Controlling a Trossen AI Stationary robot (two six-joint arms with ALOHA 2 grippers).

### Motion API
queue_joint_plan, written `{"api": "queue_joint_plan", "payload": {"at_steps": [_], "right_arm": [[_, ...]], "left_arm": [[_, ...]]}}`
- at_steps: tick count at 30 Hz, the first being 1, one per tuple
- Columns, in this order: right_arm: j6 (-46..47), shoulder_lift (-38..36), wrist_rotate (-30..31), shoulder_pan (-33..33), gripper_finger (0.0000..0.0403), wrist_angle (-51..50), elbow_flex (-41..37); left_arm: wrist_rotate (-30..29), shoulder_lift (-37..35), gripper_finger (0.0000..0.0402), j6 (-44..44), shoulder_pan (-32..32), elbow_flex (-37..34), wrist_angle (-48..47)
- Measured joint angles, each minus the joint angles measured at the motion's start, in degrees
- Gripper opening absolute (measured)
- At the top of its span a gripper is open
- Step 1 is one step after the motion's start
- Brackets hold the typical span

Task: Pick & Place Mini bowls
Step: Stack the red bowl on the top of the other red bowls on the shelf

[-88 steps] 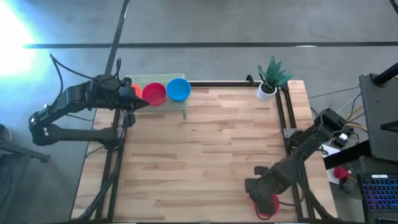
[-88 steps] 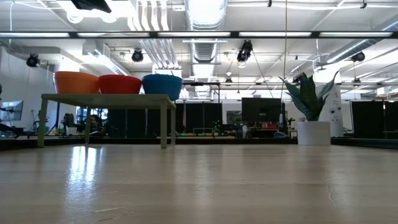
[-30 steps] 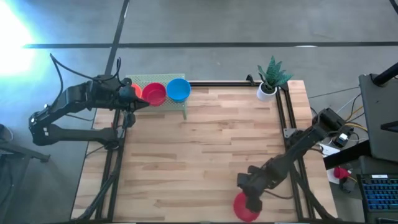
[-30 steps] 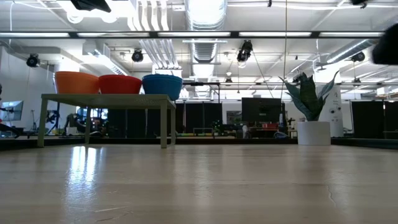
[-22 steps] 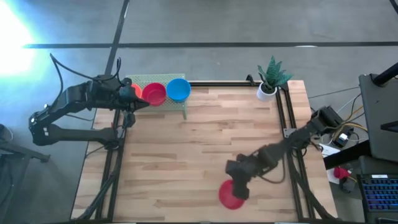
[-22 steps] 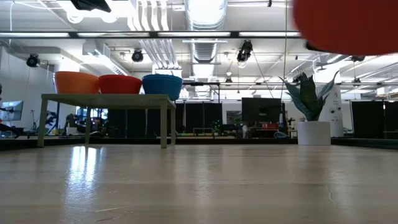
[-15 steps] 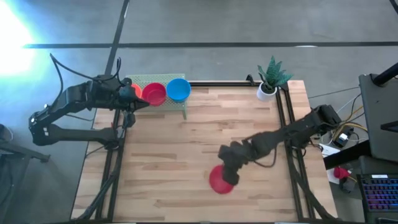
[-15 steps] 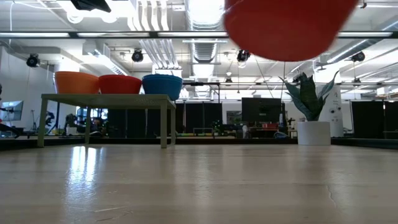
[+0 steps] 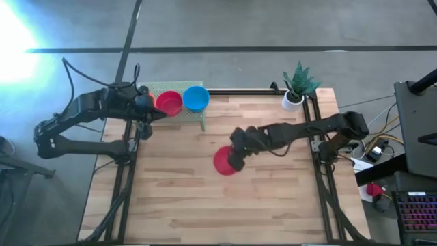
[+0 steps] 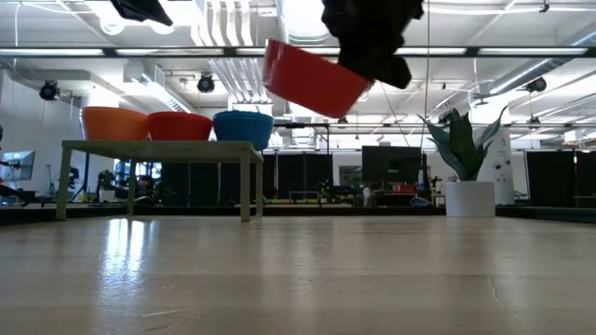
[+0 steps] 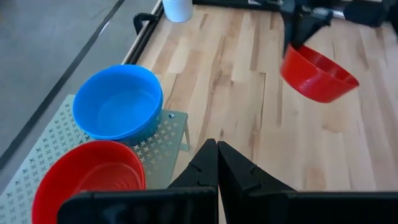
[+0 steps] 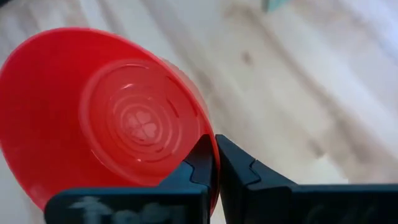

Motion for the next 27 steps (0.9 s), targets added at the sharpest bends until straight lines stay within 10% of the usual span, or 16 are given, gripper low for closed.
{"api": "queue_joint_plan", "payload": {"at_steps": [27], "right_arm": [[-13.9, 2.6, 33.0, -6.8, 0.0008, 0.6, 16.6]], "left_arm": [[1.5, 11.3, 0.009, 1.2, -2.4, 4.4, 15.7]]}}
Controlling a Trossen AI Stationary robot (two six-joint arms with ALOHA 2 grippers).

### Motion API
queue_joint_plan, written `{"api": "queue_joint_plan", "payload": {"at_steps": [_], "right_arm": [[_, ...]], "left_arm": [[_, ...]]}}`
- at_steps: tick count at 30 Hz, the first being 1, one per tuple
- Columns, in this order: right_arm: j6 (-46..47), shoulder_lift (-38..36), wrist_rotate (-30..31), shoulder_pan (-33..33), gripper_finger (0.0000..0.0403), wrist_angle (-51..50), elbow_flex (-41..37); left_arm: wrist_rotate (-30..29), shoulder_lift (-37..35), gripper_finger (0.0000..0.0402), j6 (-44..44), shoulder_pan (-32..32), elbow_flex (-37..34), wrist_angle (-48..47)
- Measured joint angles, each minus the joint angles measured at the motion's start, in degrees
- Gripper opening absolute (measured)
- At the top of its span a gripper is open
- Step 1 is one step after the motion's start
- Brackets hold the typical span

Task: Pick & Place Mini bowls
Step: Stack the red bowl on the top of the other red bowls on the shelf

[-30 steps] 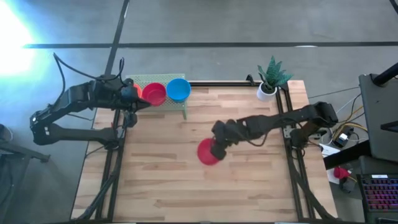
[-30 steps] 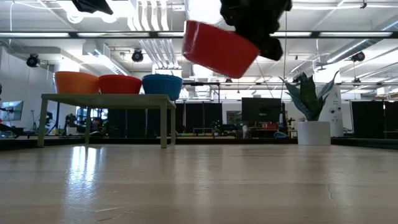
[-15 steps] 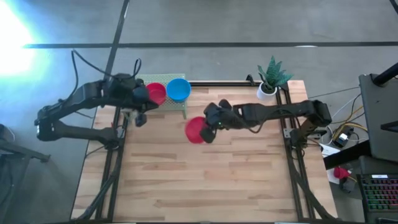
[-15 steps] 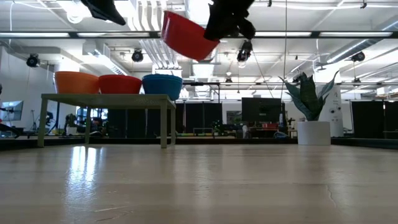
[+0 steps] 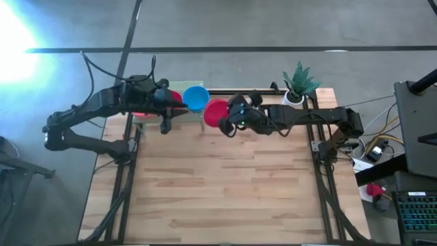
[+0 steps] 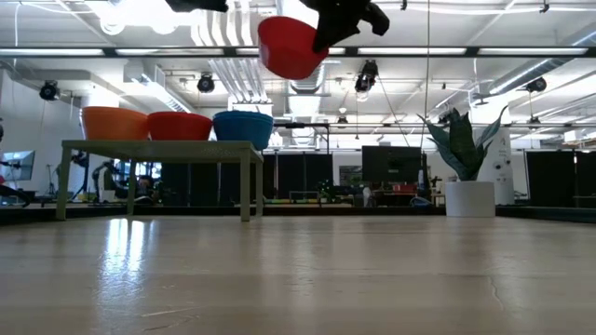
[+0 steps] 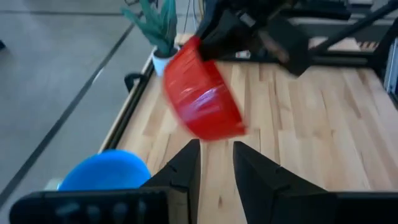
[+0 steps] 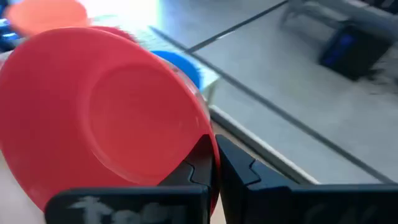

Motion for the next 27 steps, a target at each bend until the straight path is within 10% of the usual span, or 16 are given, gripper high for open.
{"api": "queue_joint_plan", "payload": {"at_steps": [27], "right_arm": [[-8.8, 0.0, 2.9, -5.2, 0.0008, 0.7, -0.2]], "left_arm": [[-6.4, 8.0, 0.009, 7.9, -0.6, 0.1, 8.5]]}}
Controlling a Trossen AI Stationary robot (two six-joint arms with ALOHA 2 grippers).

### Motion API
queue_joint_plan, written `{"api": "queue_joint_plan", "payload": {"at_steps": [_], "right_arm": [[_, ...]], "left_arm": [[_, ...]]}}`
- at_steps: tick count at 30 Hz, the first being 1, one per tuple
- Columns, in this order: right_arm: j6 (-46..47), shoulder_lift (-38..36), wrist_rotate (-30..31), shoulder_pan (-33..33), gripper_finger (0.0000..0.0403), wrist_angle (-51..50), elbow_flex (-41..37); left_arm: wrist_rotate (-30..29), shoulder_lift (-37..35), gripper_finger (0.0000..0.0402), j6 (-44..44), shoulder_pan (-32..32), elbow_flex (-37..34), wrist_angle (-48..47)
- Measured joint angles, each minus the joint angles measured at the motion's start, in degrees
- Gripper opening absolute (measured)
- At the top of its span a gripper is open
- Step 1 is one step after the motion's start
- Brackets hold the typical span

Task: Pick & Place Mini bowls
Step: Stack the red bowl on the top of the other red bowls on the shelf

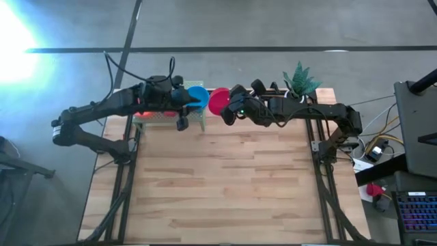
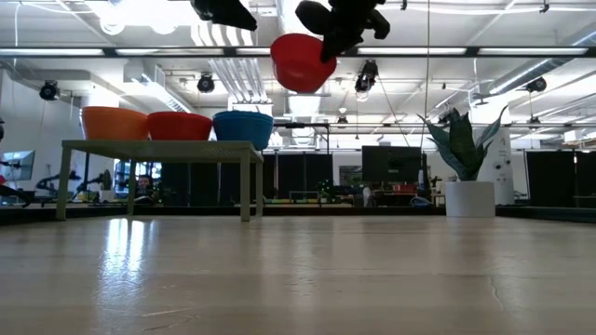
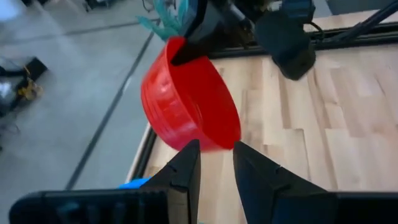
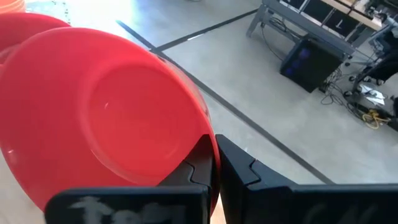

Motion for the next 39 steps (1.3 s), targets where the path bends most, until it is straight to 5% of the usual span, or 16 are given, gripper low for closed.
{"api": "queue_joint_plan", "payload": {"at_steps": [11, 25, 39], "right_arm": [[-1.4, 0.0, 0.1, 0.0, 0.0008, 2.0, 0.0], [-7.0, 0.0, 0.5, 0.0, 0.0009, 6.7, 0.0], [-7.1, 0.0, 1.6, -0.2, 0.0009, 6.7, 0.0]], "left_arm": [[-0.4, 0.9, 0.009, -0.1, 0.0, -0.2, 10.9], [-9.3, 5.4, 0.009, -0.4, -0.1, -0.3, 13.0], [-10.7, 2.8, 0.009, -3.4, -0.6, 0.2, 14.4]]}}
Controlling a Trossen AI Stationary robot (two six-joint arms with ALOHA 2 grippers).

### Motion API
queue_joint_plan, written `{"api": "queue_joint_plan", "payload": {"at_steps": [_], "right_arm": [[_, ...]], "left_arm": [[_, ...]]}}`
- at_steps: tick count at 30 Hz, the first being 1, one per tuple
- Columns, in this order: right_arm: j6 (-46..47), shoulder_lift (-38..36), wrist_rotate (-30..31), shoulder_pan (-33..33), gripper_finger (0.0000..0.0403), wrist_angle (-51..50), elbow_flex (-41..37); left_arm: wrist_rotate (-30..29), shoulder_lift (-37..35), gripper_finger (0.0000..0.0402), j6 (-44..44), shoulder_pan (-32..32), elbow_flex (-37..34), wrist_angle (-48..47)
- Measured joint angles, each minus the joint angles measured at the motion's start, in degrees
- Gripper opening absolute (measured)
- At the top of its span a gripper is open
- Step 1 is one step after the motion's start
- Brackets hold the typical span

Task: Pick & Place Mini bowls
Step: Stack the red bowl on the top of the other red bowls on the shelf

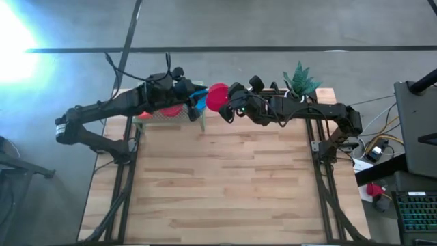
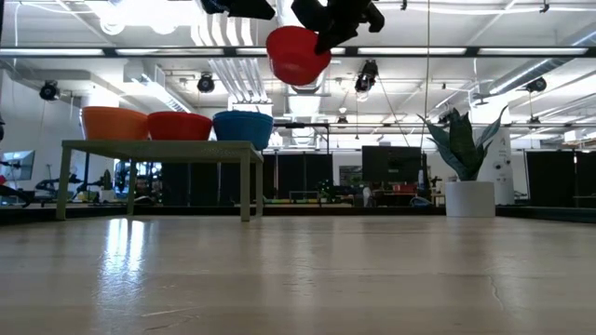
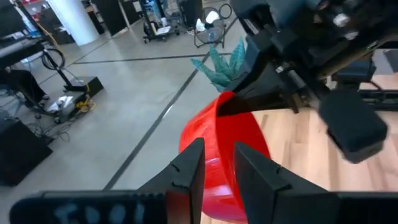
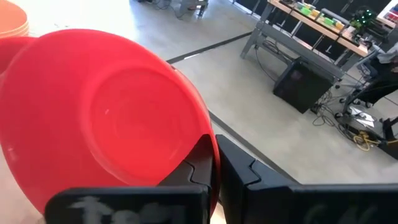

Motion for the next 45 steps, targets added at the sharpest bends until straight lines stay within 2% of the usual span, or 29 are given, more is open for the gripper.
{"api": "queue_joint_plan", "payload": {"at_steps": [9, 14, 28, 31, 34, 38, 45], "right_arm": [[0.0, 0.0, 0.1, 0.0, 0.0009, -0.1, 0.0], [0.0, 0.0, 0.4, 0.0, 0.0009, 0.0, 0.0], [-0.1, 0.0, 0.5, -0.1, 0.0009, -0.4, -0.1], [-0.1, 0.0, 0.4, -0.1, 0.0009, -0.4, -0.1], [0.1, 0.0, 0.3, -0.1, 0.0009, 0.0, -0.1], [0.3, 0.0, 0.0, -0.1, 0.0009, 0.0, -0.1], [-0.2, 0.0, 0.0, 0.0, 0.0009, 0.0, -0.1]], "left_arm": [[-0.1, 2.8, 0.009, -1.1, 0.0, -0.6, -0.1], [-4.7, 3.3, 0.009, -1.1, 0.0, -0.6, 0.1], [-6.2, 6.9, 0.009, -2.5, 0.0, -0.4, 1.6], [-8.3, 7.1, 0.0089, -2.6, 0.0, -0.4, 1.5], [-10.7, 7.0, 0.007, -3.6, -0.1, -0.4, 1.5], [-12.3, 7.0, 0.0013, -5.7, 0.0, -0.4, 1.6], [-12.3, 7.0, 0.0003, -8.3, 0.0, -0.4, 1.2]]}}
